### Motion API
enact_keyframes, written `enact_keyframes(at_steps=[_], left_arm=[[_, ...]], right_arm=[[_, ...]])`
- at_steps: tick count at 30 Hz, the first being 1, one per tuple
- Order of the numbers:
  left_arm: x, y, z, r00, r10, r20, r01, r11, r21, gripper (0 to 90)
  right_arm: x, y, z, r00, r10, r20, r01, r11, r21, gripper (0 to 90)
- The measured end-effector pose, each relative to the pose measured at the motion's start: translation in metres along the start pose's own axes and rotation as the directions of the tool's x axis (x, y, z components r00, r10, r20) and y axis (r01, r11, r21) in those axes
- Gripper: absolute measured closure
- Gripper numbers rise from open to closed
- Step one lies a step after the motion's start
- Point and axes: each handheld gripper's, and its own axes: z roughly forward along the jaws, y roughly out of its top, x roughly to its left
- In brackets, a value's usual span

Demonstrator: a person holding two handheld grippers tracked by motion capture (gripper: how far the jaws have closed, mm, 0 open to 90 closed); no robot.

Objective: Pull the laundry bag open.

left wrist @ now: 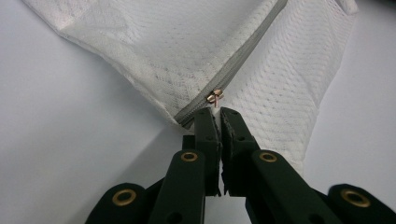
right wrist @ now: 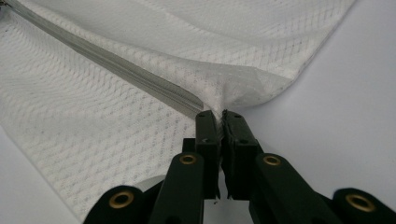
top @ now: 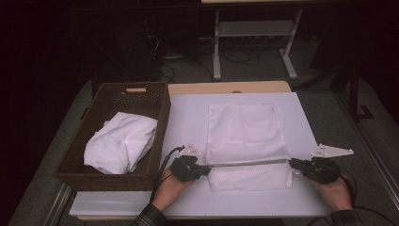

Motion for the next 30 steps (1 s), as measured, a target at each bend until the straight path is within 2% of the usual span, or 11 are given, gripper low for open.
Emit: enact_keyframes(at_steps=[2, 6, 11, 13, 17, 20, 23, 26, 28, 30], left_arm=[[0.0, 0.0, 0.0, 0.9997, 0.016, -0.021, -0.016, 0.9998, 0.012, 86.5], [0.0, -0.001, 0.0, 0.9993, 0.022, -0.031, -0.021, 0.9996, 0.017, 86.3], [0.0, -0.001, 0.001, 0.9976, 0.039, -0.058, -0.037, 0.9991, 0.022, 83.4], [0.001, -0.001, -0.001, 0.9973, 0.038, -0.063, -0.037, 0.9991, 0.021, 78.2], [0.002, -0.001, -0.004, 0.9974, 0.039, -0.06, -0.039, 0.9992, 0.008, 64.0], [-0.001, -0.001, -0.006, 0.9962, 0.06, -0.062, -0.061, 0.9981, -0.011, 51.1], [-0.004, -0.001, -0.008, 0.9945, 0.086, -0.06, -0.089, 0.995, -0.046, 40.4], [-0.005, -0.003, -0.01, 0.9941, 0.094, -0.054, -0.098, 0.9922, -0.077, 32.0], [-0.006, -0.004, -0.012, 0.994, 0.095, -0.055, -0.1, 0.9904, -0.095, 26.1], [-0.008, -0.006, -0.014, 0.9927, 0.104, -0.061, -0.11, 0.9881, -0.107, 20.1]], right_arm=[[-0.001, -0.001, 0.001, 1.0, 0.001, 0.0, -0.001, 1.0, 0.005, 85.3], [-0.004, -0.003, 0.003, 0.9997, 0.02, -0.014, -0.02, 1.0, 0.007, 85.2], [-0.004, -0.006, 0.003, 0.9996, 0.014, -0.023, -0.013, 1.0, 0.01, 81.2], [-0.004, -0.006, 0.002, 0.9994, 0.022, -0.026, -0.022, 1.0, 0.006, 73.9], [-0.003, -0.008, 0.0, 0.9988, 0.034, -0.036, -0.034, 0.999, -0.012, 52.8], [-0.002, -0.008, -0.003, 0.9983, 0.043, -0.04, -0.044, 0.998, -0.034, 38.4], [0.002, -0.008, -0.004, 0.9993, 0.034, -0.018, -0.035, 0.997, -0.064, 24.1], [0.005, -0.008, -0.004, 0.9992, 0.039, 0.001, -0.039, 0.996, -0.078, 15.9], [0.009, -0.008, -0.004, 0.9993, 0.034, -0.011, -0.035, 0.996, -0.082, 13.7], [0.013, -0.008, -0.004, 0.9997, 0.026, 0.001, -0.026, 0.996, -0.086, 13.0]])
